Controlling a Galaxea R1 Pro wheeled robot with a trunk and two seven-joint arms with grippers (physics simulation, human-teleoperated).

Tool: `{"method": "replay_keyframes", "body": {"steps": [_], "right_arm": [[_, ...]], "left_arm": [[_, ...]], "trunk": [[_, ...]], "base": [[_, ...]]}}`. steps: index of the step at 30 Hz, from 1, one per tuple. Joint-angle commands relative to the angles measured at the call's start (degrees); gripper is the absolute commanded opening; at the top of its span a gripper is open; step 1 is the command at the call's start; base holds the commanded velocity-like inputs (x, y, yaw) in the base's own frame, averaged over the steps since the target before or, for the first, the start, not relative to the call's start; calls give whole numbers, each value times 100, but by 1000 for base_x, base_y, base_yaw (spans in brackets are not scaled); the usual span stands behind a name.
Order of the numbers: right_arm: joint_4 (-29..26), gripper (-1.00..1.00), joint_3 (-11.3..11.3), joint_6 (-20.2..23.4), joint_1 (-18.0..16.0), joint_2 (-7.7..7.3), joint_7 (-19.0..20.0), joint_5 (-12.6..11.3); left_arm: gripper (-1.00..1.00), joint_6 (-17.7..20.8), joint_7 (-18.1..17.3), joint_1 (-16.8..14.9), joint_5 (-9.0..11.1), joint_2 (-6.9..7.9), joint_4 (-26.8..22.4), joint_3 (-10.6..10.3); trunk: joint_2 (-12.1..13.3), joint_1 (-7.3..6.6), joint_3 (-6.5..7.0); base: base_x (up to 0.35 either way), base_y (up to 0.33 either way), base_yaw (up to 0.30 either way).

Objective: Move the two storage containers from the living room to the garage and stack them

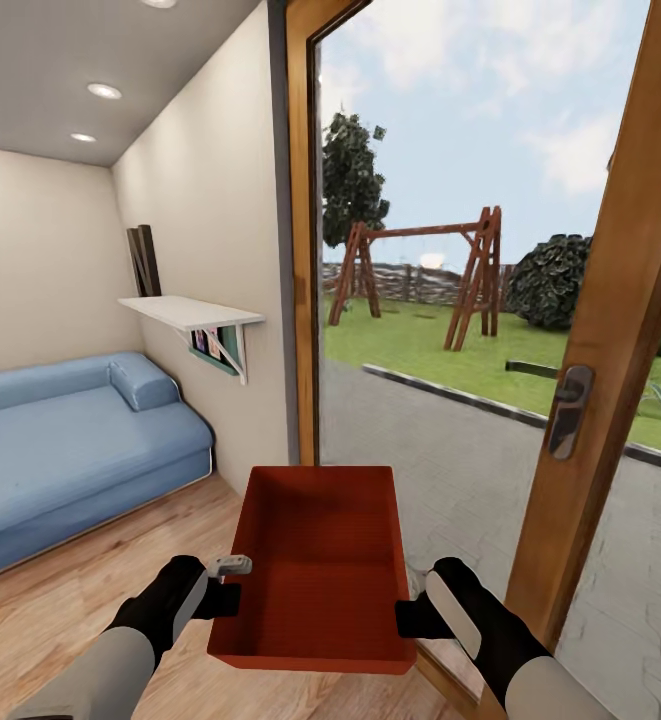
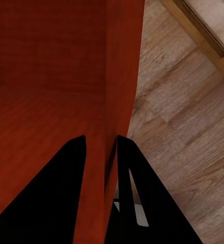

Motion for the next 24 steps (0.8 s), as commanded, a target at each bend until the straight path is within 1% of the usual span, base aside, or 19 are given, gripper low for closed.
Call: {"method": "replay_keyframes", "body": {"steps": [1,24], "right_arm": [[-1,-100,31,68,-3,-7,-73,236],[-10,-100,33,33,-3,-6,-73,220]], "left_arm": [[-100,27,-4,-6,-67,-10,-15,3],[-100,27,-7,-11,-29,-18,-25,26]], "trunk": [[-8,1,-9],[-8,1,-9]], "base": [[0,0,0],[0,0,0]]}}
